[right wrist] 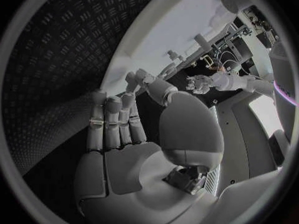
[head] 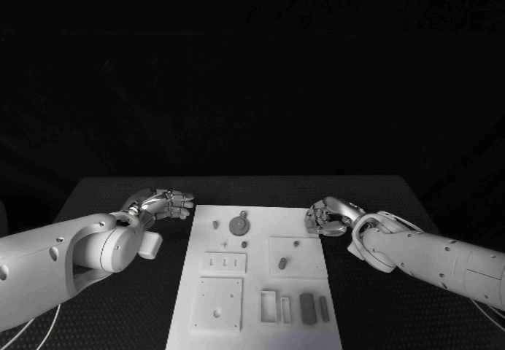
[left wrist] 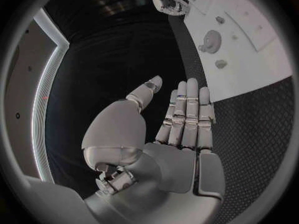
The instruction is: Assemble the parts on the task board
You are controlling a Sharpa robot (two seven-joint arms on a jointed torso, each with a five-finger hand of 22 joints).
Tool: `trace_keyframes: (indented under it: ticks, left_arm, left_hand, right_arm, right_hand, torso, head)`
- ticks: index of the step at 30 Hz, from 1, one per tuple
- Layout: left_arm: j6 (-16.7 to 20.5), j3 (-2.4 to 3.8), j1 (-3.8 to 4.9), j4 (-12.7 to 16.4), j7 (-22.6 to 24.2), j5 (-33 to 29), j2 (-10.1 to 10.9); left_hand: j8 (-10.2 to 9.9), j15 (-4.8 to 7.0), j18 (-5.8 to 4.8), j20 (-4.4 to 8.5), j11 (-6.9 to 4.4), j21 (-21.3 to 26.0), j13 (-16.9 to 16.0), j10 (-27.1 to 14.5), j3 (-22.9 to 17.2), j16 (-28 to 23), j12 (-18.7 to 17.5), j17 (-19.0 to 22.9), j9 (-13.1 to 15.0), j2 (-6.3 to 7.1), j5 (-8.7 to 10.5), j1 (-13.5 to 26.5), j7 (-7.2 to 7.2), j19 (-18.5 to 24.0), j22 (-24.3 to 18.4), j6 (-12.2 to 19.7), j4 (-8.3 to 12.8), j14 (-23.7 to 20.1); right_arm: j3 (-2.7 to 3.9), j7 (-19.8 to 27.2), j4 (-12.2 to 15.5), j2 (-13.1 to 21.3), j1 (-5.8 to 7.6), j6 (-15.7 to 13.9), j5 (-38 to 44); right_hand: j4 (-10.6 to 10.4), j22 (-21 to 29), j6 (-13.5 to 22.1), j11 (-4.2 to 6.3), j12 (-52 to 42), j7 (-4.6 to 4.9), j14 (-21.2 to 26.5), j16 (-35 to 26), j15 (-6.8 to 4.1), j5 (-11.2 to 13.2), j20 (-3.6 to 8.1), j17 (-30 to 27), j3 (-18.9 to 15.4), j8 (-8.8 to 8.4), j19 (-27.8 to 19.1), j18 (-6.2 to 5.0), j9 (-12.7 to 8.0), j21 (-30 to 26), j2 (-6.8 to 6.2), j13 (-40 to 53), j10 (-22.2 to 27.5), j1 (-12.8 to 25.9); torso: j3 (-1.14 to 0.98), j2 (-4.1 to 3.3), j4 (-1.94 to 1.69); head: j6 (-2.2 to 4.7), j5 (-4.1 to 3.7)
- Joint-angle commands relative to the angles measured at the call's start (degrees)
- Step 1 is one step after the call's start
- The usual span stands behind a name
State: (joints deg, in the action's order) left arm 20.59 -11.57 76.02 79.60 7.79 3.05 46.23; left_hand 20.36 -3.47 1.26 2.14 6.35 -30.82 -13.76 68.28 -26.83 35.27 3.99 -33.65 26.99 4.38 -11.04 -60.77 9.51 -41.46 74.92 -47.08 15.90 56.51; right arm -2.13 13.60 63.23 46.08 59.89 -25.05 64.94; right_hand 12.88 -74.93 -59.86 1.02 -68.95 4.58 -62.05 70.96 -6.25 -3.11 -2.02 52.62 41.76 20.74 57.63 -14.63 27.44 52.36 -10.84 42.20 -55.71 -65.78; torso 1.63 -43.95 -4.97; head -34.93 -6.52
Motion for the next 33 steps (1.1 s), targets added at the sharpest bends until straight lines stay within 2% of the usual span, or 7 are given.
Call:
trace_keyframes:
  ticks: [1, 5, 12, 18, 23, 30, 33]
  left_arm:
    - [-2.8, 0.04, 0.04, 0.0, -1.5, 1.9, 0.0]
    - [-7.0, 0.07, 0.07, -0.1, -3.7, 3.4, 0.2]
    - [-8.5, 0.11, 0.11, -1.8, -5.9, 5.7, -1.1]
    - [-9.5, 0.12, 0.12, -2.5, -9.1, 8.3, -2.4]
    - [-8.4, 0.12, 0.12, -2.4, -11.1, 10.7, -3.4]
    - [-6.8, 0.18, 0.17, -1.6, -13.4, 12.8, -4.3]
    - [-6.5, 0.18, 0.17, -1.5, -14.2, 13.1, -4.8]
  left_hand:
    - [-0.2, -0.16, 0.18, -0.05, 0.0, -0.2, -0.2, 0.1, 0.2, -0.3, 0.1, 0.1, 0.2, -0.15, 0.18, 0.8, 0.08, 0.3, 0.9, -0.3, -0.3, -0.2]
    - [-0.1, -0.11, 0.21, -0.02, -0.09, -0.2, -0.3, 0.5, 0.3, -0.2, 0.3, 0.0, 0.3, -0.17, 0.2, 1.0, 0.08, 0.3, 0.9, -0.5, -0.5, 0.0]
    - [0.7, 0.1, 0.24, 0.19, -1.76, -0.3, -1.6, 4.6, 1.0, 0.2, 2.1, -0.1, 0.9, -0.53, 0.71, 4.4, -0.73, 0.3, 0.9, -3.0, -2.8, 0.1]
    - [-0.1, 0.18, 0.25, 0.27, -3.13, -0.4, -2.5, 7.4, 1.2, 0.4, 3.1, -0.1, 0.5, -0.37, 1.91, 5.4, -1.51, 0.4, 1.0, -2.8, -3.4, 0.1]
    - [0.0, 0.3, 0.3, 0.37, -3.33, -0.5, -2.8, 7.9, 1.3, 0.7, 3.1, -0.2, 0.5, -0.25, 3.25, 6.1, -1.37, 0.3, 1.0, -3.7, -3.7, 0.3]
    - [-0.4, 0.38, 0.33, 0.47, -3.25, -0.6, -3.0, 7.9, 1.7, 0.9, 2.8, -0.2, 0.3, 0.68, 4.23, 7.0, -1.02, 0.1, 1.0, -3.9, -4.0, 0.3]
    - [-0.8, 0.37, 0.38, 0.48, -3.1, -0.6, -3.0, 7.6, 1.8, 0.9, 2.4, -0.1, 0.1, 1.23, 5.73, 7.6, -0.96, 0.2, 1.0, -3.9, -4.4, 0.1]
  right_arm:
    - [0.05, -1.6, 1.2, 0.5, 0.02, -0.9, 0.3]
    - [0.08, -4.2, 2.8, 0.7, 1.84, 0.1, 2.8]
    - [0.09, -9.6, 6.2, 0.0, 4.95, 2.4, 7.0]
    - [0.09, -14.2, 9.5, -1.5, 6.17, 2.8, 10.4]
    - [0.09, -18.0, 11.7, -4.2, 6.91, 2.6, 13.5]
    - [0.11, -19.2, 13.1, -7.3, 7.56, 2.0, 17.8]
    - [0.11, -20.2, 13.5, -8.8, 7.66, 1.9, 19.4]
  right_hand:
    - [-0.2, -0.8, -1.1, -0.02, -0.3, 0.42, -0.5, 0.3, -0.12, 0.1, 0.02, 0.1, 0.0, 1.0, 0.4, -0.37, 2.8, 0.3, 0.43, 0.1, -0.3, 0.6]
    - [-0.2, -0.8, -1.1, -0.01, -0.3, 0.42, -0.5, 0.3, -0.12, 0.1, 0.03, 0.1, 0.0, 1.0, 0.4, -0.37, 2.8, 0.3, 0.44, 0.1, -0.3, 0.6]
    - [-0.4, -1.1, -0.9, 0.11, -0.7, 0.32, -0.9, 1.0, -0.32, 0.0, 0.39, 0.5, -0.9, 0.74, 1.1, -0.37, 3.1, 1.1, 0.21, 0.4, -0.6, 1.7]
    - [-0.8, -1.2, -0.7, 0.15, -1.3, 0.33, -1.0, 1.8, -0.47, 0.1, 0.9, 1.1, -1.5, 0.31, 1.9, -0.37, 3.2, 2.1, -0.27, 0.8, -0.8, 2.5]
    - [-1.0, -1.2, -0.8, 0.21, -1.7, 0.28, -1.3, 2.3, -0.58, 0.0, 1.24, 1.4, -1.2, 0.12, 2.2, -0.37, 3.3, 2.6, -0.63, 1.1, -1.0, 2.4]
    - [-1.5, -1.1, -1.1, 0.26, -1.9, 0.23, -1.4, 2.5, -0.66, -0.2, 1.51, 1.5, -0.5, -0.1, 2.5, -0.37, 3.4, 2.9, -1.51, 1.2, -1.1, 2.4]
    - [-1.8, -1.1, -1.1, 0.27, -2.0, 0.23, -1.5, 2.5, -0.68, -0.6, 1.56, 1.5, -0.5, -0.19, 2.5, -0.37, 3.4, 3.1, -1.81, 1.3, -1.2, 2.6]
  torso:
    - [0.08, 0.06, 0.01]
    - [0.17, 0.1, 0.07]
    - [0.23, 0.42, -0.01]
    - [0.52, 0.85, -0.1]
    - [0.73, 1.21, -0.22]
    - [0.93, 1.52, -0.91]
    - [1.03, 1.62, -1.28]
  head:
    - [0.2, 0.09]
    - [0.33, 0.03]
    - [0.91, 0.13]
    - [0.97, 0.6]
    - [1.21, 1.19]
    - [1.37, 1.43]
    - [1.37, 1.61]
